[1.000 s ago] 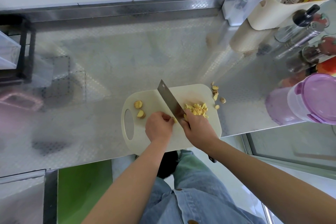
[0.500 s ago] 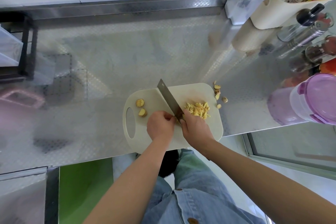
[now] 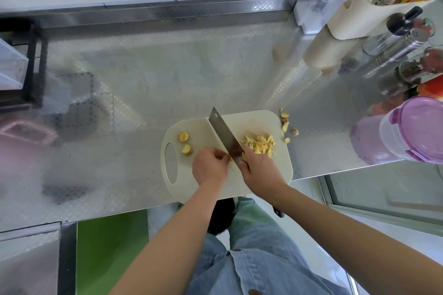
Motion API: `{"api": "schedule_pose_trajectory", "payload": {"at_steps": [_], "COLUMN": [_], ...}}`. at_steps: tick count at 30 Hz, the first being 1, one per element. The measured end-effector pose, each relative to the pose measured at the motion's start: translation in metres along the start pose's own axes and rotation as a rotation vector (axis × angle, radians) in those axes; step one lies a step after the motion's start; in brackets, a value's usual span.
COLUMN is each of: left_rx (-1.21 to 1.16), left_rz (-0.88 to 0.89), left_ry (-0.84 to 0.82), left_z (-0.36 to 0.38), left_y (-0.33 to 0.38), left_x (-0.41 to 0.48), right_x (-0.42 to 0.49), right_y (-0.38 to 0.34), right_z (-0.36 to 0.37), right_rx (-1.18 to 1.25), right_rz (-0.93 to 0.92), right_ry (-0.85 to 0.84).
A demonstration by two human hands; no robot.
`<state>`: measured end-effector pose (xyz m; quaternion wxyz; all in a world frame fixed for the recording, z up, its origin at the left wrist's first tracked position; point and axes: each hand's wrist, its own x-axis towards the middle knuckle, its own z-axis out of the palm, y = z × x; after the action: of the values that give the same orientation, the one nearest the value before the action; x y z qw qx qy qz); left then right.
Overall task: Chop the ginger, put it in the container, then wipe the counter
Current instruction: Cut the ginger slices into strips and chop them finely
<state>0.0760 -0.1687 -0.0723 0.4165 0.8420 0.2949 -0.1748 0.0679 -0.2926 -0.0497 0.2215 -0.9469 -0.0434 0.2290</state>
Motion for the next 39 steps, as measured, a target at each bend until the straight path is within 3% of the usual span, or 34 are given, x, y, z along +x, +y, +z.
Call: {"api": "schedule_pose_trajectory", "payload": {"at_steps": [11, 16, 26, 39], "left_rx": [0.02, -0.008, -0.008, 0.001], "left_rz": [0.0, -0.015, -0.036, -0.027], "left_ry": [0.008, 0.014, 0.007, 0.0], "left_z": [0.0, 0.0, -0.002, -0.001], "left_y": [0.001, 0.001, 0.004, 0.005], "left_x": [0.0, -0.002, -0.002, -0.001], "right_x": [0.003, 0.013, 0.0, 0.001], "right_y": [-0.011, -0.006, -0.001, -0.013], "right_z": [0.009, 0.004, 0.002, 0.007], "right_rx": [0.026, 0.103, 0.056, 0.027], "right_rz": [0.046, 0.067, -0.009, 0.052], "right_ry": [0.001, 0.078, 0.047, -0.007]}}
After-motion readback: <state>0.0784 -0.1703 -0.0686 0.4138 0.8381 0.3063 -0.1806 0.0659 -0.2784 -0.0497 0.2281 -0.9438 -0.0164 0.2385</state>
